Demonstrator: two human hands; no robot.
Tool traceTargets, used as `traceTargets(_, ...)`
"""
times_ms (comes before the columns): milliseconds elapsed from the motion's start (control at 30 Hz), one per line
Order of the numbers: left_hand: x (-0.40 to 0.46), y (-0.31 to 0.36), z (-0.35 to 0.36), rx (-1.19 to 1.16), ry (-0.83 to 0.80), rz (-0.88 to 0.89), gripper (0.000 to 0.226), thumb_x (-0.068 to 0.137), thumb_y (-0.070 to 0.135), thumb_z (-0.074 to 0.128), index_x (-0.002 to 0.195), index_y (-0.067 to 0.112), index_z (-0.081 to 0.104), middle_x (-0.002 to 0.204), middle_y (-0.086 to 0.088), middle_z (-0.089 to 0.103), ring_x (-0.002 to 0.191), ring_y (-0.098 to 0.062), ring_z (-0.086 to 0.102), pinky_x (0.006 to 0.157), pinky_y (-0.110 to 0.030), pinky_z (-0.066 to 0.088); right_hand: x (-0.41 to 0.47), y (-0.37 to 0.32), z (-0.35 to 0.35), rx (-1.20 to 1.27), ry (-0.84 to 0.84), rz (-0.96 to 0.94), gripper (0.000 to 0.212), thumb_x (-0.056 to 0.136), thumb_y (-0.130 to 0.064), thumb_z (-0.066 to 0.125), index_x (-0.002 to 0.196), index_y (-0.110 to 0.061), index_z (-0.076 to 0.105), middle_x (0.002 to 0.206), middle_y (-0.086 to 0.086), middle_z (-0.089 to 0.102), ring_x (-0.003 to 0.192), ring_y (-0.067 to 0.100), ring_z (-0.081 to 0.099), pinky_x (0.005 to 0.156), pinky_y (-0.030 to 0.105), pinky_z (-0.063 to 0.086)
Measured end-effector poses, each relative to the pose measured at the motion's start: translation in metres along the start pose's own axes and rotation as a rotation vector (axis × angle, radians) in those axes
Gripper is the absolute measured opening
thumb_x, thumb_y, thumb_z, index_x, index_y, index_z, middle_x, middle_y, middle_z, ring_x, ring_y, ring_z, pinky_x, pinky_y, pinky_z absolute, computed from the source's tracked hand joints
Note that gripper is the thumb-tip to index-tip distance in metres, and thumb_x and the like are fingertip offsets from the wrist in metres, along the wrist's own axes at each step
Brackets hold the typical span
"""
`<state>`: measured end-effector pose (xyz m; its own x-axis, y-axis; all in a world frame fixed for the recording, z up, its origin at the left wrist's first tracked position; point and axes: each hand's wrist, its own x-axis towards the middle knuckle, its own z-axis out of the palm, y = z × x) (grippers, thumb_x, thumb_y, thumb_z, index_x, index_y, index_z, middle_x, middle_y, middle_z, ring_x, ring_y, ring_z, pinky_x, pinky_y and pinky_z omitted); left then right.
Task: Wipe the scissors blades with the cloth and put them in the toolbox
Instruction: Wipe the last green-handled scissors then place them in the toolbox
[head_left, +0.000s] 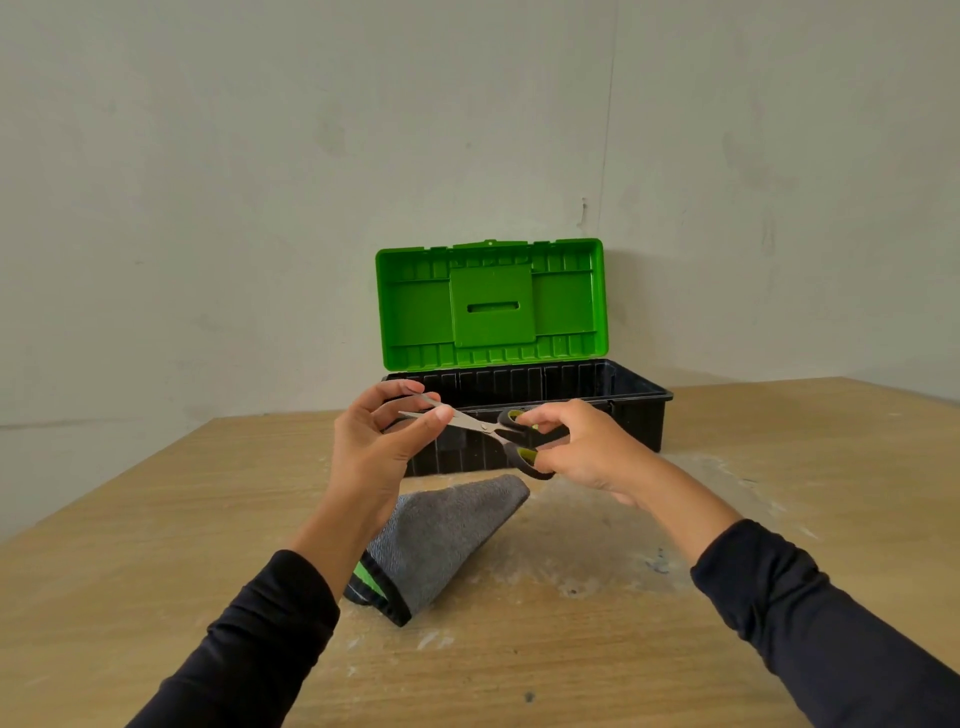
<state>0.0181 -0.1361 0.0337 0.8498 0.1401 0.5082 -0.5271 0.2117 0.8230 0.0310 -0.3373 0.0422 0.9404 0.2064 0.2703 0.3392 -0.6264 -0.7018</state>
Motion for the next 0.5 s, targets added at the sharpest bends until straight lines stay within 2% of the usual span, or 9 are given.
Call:
traceTargets(100, 0.0, 0.002, 0.001, -0.014, -0.014, 0.009, 0.033, 0.057, 0.009, 0.075, 0.086, 0.012, 0.06, 0.081, -0.008, 0.07, 0.075, -0.015, 0.068, 0.069, -0.021, 0.054, 0.002, -0.001, -0.009, -0.105, -0.02, -0.09, 0.047, 0.08, -0.006, 0.071, 0.124, -0.02, 0.06, 0.124, 0.0, 0.044, 0.093, 0.015, 0.066, 0.082, 0.029, 0.055)
traceTargets(167, 0.001, 0.003, 0.0, -0.008, -0.014, 0.018, 0.032, 0.056, 0.009, 0.075, 0.084, 0.012, 0.06, 0.078, -0.008, 0.07, 0.074, -0.015, 0.068, 0.068, -0.021, 0.054, 0.003, -0.002, -0.012, -0.194, -0.015, -0.153, 0.046, 0.078, -0.013, 0.074, 0.122, -0.02, 0.062, 0.122, -0.002, 0.052, 0.093, 0.013, 0.063, 0.08, 0.028, 0.055)
traceTargets(300, 0.002, 0.003, -0.003, -0.006, 0.006, 0.026, 0.027, 0.056, 0.01, 0.075, 0.079, 0.013, 0.061, 0.07, -0.002, 0.073, 0.071, -0.014, 0.069, 0.068, -0.021, 0.054, 0.003, -0.004, -0.014, -0.299, 0.076, -0.235, 0.042, 0.075, -0.021, 0.078, 0.115, -0.021, 0.067, 0.106, -0.004, 0.068, 0.09, 0.008, 0.054, 0.074, 0.017, 0.038)
traceTargets(500, 0.003, 0.002, -0.002, -0.019, 0.058, 0.01, 0.022, 0.056, 0.012, 0.076, 0.071, 0.009, 0.06, 0.058, -0.001, 0.068, 0.068, -0.014, 0.069, 0.067, -0.022, 0.055, 0.008, -0.004, -0.02, -0.251, 0.13, -0.262, 0.032, 0.069, -0.019, 0.082, 0.101, -0.018, 0.074, 0.092, -0.003, 0.072, 0.079, 0.002, 0.058, 0.065, 0.006, 0.036)
